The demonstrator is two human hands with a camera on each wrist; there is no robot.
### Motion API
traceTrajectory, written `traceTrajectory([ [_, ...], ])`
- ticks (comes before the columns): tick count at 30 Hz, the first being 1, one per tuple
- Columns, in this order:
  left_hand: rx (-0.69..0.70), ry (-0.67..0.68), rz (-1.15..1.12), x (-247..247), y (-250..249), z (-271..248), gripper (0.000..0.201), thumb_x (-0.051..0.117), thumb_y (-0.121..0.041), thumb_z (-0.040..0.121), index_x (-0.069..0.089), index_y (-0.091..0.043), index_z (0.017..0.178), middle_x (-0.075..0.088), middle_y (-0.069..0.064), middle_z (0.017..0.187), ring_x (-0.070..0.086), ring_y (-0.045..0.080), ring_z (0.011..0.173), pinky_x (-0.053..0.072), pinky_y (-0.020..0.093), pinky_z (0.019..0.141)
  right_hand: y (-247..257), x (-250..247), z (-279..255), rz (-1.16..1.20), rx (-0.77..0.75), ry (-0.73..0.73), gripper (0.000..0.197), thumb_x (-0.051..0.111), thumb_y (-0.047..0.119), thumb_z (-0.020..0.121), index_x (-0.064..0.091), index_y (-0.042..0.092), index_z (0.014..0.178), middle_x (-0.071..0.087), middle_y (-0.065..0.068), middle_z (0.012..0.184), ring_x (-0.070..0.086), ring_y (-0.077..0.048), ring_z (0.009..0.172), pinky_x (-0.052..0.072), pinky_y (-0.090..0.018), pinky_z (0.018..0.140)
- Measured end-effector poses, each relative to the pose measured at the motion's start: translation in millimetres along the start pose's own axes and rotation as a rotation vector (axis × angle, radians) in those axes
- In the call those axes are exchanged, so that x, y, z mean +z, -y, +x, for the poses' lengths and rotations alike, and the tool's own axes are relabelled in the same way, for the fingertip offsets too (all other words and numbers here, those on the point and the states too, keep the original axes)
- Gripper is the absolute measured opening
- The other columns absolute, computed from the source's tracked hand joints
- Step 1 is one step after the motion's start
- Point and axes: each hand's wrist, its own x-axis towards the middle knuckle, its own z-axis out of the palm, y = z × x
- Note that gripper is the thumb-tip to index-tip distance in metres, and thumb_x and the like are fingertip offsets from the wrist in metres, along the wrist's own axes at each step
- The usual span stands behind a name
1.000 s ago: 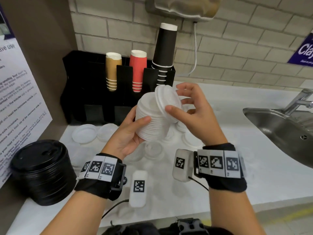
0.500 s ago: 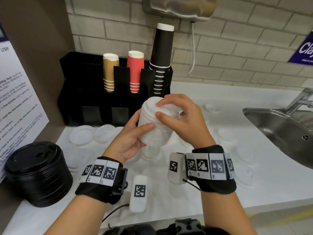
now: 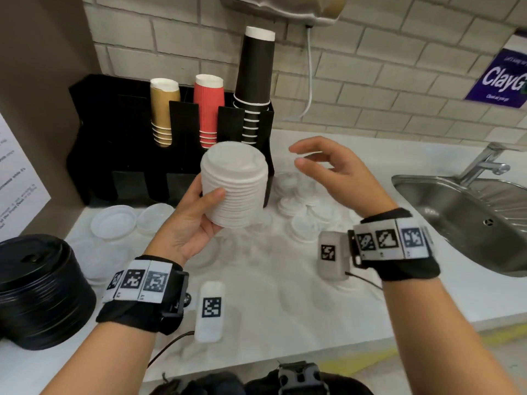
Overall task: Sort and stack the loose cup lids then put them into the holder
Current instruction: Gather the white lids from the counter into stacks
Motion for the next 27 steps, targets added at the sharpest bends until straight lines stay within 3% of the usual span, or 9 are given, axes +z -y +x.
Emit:
traceTrajectory([
  [4, 0.042, -0.003, 0.004, 2.7, -8.0, 1.8, 0.105, 0.100, -0.036, 0.037, 0.055, -0.024, 0.131, 0.067, 0.000, 0.125, 0.063, 0.019, 0.118, 0.059, 0.031, 0.082, -35.1, -35.0, 4.1, -0.295, 0.116, 0.275, 0.018, 0.059, 0.016, 0.094, 0.067, 0.014, 0.110, 0.066, 0.004, 0.109, 0.058, -0.003, 0.090, 0.042, -0.005, 0.080],
  [7, 0.058, -0.014, 0.024, 4.0, -9.3, 2.5, 0.113, 0.100, -0.038, 0.037, 0.050, -0.024, 0.138, 0.064, 0.001, 0.131, 0.061, 0.020, 0.121, 0.058, 0.033, 0.087, -61.6, -47.5, -0.3, -0.500, 0.215, 0.440, 0.020, 0.059, 0.018, 0.094, 0.066, 0.020, 0.113, 0.067, -0.002, 0.113, 0.061, -0.014, 0.098, 0.045, -0.019, 0.089],
  [9, 0.063, -0.020, 0.026, 4.7, -8.5, 2.2, 0.114, 0.100, -0.038, 0.037, 0.050, -0.024, 0.138, 0.063, 0.001, 0.132, 0.061, 0.020, 0.122, 0.058, 0.032, 0.088, -75.0, -48.8, -6.2, -0.621, 0.283, 0.566, 0.024, 0.064, 0.022, 0.091, 0.066, 0.025, 0.115, 0.066, -0.001, 0.115, 0.061, -0.017, 0.099, 0.046, -0.025, 0.089],
  [11, 0.062, -0.022, 0.028, 4.9, -6.6, 1.5, 0.112, 0.100, -0.039, 0.037, 0.052, -0.025, 0.136, 0.063, 0.001, 0.132, 0.061, 0.020, 0.122, 0.058, 0.033, 0.089, -86.2, -44.8, -13.7, -0.729, 0.356, 0.704, 0.032, 0.070, 0.030, 0.086, 0.064, 0.029, 0.117, 0.063, 0.002, 0.116, 0.058, -0.016, 0.099, 0.043, -0.024, 0.085],
  [14, 0.057, -0.021, 0.029, 5.6, -4.4, 0.1, 0.110, 0.099, -0.039, 0.037, 0.052, -0.025, 0.136, 0.063, 0.002, 0.133, 0.061, 0.020, 0.121, 0.058, 0.032, 0.086, -102.9, -32.5, -26.3, -0.919, 0.438, 0.833, 0.059, 0.077, 0.051, 0.072, 0.053, 0.030, 0.122, 0.056, 0.003, 0.112, 0.054, -0.019, 0.100, 0.042, -0.028, 0.084],
  [18, 0.057, -0.029, 0.042, 5.8, -2.3, -3.0, 0.103, 0.099, -0.040, 0.040, 0.055, -0.027, 0.133, 0.066, -0.001, 0.128, 0.063, 0.019, 0.119, 0.059, 0.030, 0.080, -119.4, -11.6, -39.2, -1.045, 0.433, 0.901, 0.086, 0.078, 0.063, 0.061, 0.039, 0.027, 0.129, 0.052, -0.001, 0.107, 0.051, -0.021, 0.092, 0.042, -0.032, 0.078],
  [23, 0.058, -0.042, 0.070, 5.4, -2.8, -4.5, 0.105, 0.098, -0.042, 0.042, 0.053, -0.027, 0.135, 0.065, 0.000, 0.131, 0.063, 0.020, 0.120, 0.059, 0.029, 0.079, -123.3, 1.3, -38.9, -1.012, 0.382, 0.903, 0.076, 0.079, 0.047, 0.067, 0.038, 0.029, 0.129, 0.047, -0.002, 0.108, 0.049, -0.023, 0.091, 0.046, -0.036, 0.078],
  [27, 0.056, -0.059, 0.078, 6.7, -3.7, -3.7, 0.108, 0.098, -0.042, 0.041, 0.052, -0.027, 0.137, 0.062, 0.001, 0.134, 0.062, 0.021, 0.121, 0.059, 0.030, 0.081, -108.0, 1.9, -22.8, -0.811, 0.300, 0.748, 0.079, 0.077, 0.052, 0.070, 0.035, 0.032, 0.134, 0.042, 0.002, 0.112, 0.050, -0.022, 0.101, 0.045, -0.035, 0.088],
])
